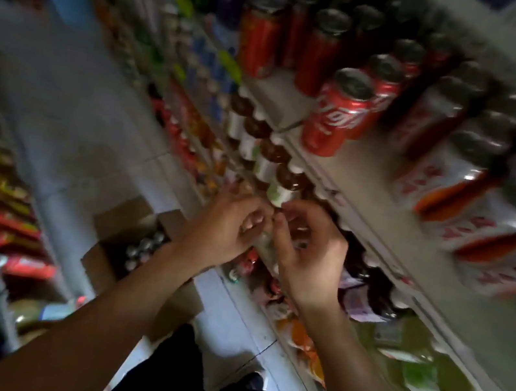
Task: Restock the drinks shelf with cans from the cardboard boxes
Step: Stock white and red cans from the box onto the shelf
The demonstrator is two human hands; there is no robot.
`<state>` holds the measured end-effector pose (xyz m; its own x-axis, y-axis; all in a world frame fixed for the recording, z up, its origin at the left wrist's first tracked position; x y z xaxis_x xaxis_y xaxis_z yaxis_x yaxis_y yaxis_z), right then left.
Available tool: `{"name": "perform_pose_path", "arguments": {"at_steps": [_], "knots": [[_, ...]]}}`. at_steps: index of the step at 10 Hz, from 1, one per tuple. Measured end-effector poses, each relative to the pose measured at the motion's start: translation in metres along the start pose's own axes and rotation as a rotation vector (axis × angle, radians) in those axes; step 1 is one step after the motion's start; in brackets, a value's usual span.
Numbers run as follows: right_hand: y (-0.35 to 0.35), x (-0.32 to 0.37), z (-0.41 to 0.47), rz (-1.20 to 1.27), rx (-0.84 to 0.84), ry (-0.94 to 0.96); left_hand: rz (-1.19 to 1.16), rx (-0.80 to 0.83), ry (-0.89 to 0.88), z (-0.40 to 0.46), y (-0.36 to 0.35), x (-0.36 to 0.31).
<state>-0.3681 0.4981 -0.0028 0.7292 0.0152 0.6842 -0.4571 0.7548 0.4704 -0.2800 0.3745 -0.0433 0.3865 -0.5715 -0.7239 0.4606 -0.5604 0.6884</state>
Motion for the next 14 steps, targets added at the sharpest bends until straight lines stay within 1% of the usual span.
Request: {"name": "perform_pose_path", "arguments": {"at_steps": [1,2,3,4,5,6,7,8,9,10,11,12,13,14], "knots": [[-0.073,-0.028,-0.022,0.06,0.322,-0.176,0.07,0.112,0.445,-0.058,-0.008,0.105],[-0.154,-0.04,-0.045,0.213,0.609,-0.252,-0.08,0.056,0.775,-0.123,0.001,0.194],[-0.237,-0.03,-0.073,0.035,0.948,-0.251,-0.204,-0.046,1.04,-0.179,0.011,0.257],[-0.299,-0.035,-0.105,0.114,0.999,-0.37,-0.251,-0.081,1.101,-0.196,0.011,0.312],[-0.374,-0.061,-0.14,0.154,1.038,-0.399,-0.271,-0.043,1.181,-0.197,0.001,0.371],[-0.443,-0.106,-0.18,0.14,1.097,-0.391,-0.281,-0.189,1.199,-0.201,-0.024,0.439],[-0.53,-0.177,-0.232,0.085,1.165,-0.393,-0.332,-0.214,1.23,-0.201,-0.074,0.527],[-0.595,-0.244,-0.268,0.045,1.196,-0.352,-0.324,-0.213,1.202,-0.199,-0.117,0.587],[-0.668,-0.314,-0.313,-0.012,1.255,-0.229,-0.339,-0.259,1.225,-0.199,-0.17,0.657],[-0.723,-0.366,-0.348,-0.012,1.273,-0.191,-0.323,-0.291,1.208,-0.193,-0.208,0.707],[-0.771,-0.405,-0.378,0.003,1.338,-0.112,-0.319,-0.325,1.202,-0.184,-0.227,0.735],[-0.803,-0.418,-0.391,-0.028,1.433,-0.102,-0.221,-0.313,1.14,-0.173,-0.244,0.753],[-0.826,-0.422,-0.4,0.001,1.427,-0.152,-0.198,-0.353,1.109,-0.173,-0.243,0.757],[-0.839,-0.431,-0.407,0.003,1.294,-0.131,-0.24,-0.405,1.093,-0.179,-0.24,0.757]]}}
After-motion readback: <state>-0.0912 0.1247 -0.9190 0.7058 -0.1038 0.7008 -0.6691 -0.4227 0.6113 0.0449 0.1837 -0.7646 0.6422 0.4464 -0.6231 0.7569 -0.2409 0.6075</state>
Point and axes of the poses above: each hand's wrist, its own z-axis towards the middle knuckle, its own y-axis out of the back of the hand, x = y × z, the point moved 5 cm from there along z, towards the middle knuckle, and after that the axes turned 12 degrees about y, right-handed, at the moved point
